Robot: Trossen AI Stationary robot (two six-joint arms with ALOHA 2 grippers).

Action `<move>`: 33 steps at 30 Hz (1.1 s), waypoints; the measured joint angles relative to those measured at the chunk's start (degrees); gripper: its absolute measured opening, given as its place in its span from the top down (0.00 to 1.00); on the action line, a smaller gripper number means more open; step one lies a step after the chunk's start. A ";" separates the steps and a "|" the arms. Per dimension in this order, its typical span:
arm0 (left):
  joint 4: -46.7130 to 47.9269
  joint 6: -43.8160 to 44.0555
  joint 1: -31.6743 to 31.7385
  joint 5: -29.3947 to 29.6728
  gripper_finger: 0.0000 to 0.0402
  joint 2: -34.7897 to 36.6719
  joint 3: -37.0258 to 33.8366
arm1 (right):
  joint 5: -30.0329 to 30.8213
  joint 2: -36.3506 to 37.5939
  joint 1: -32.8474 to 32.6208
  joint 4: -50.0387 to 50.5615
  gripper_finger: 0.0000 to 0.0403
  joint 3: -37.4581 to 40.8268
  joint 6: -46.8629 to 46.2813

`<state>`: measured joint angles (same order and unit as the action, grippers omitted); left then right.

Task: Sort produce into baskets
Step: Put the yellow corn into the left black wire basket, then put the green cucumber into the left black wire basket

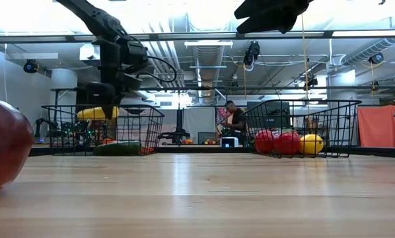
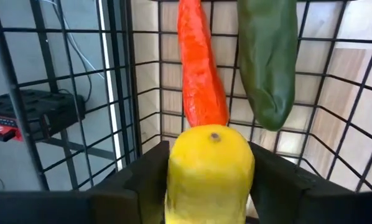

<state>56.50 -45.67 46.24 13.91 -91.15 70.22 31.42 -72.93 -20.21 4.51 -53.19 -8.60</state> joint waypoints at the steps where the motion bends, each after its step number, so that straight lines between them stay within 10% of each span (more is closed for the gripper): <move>1: 0.04 0.04 0.00 0.02 0.54 0.02 -0.02 | -0.04 0.00 0.00 0.00 0.30 0.00 0.02; 18: 1.36 7.36 -2.44 0.29 0.46 2.36 1.00 | -0.09 -0.02 0.00 0.81 0.30 0.00 -0.89; 33: -1.80 33.50 -26.70 -5.52 0.48 23.09 -1.28 | -0.52 -0.02 0.13 19.55 0.30 -6.04 -10.63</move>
<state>54.70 -12.17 19.53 8.39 -68.06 68.94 30.90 -72.95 -20.08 24.06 -59.22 -19.23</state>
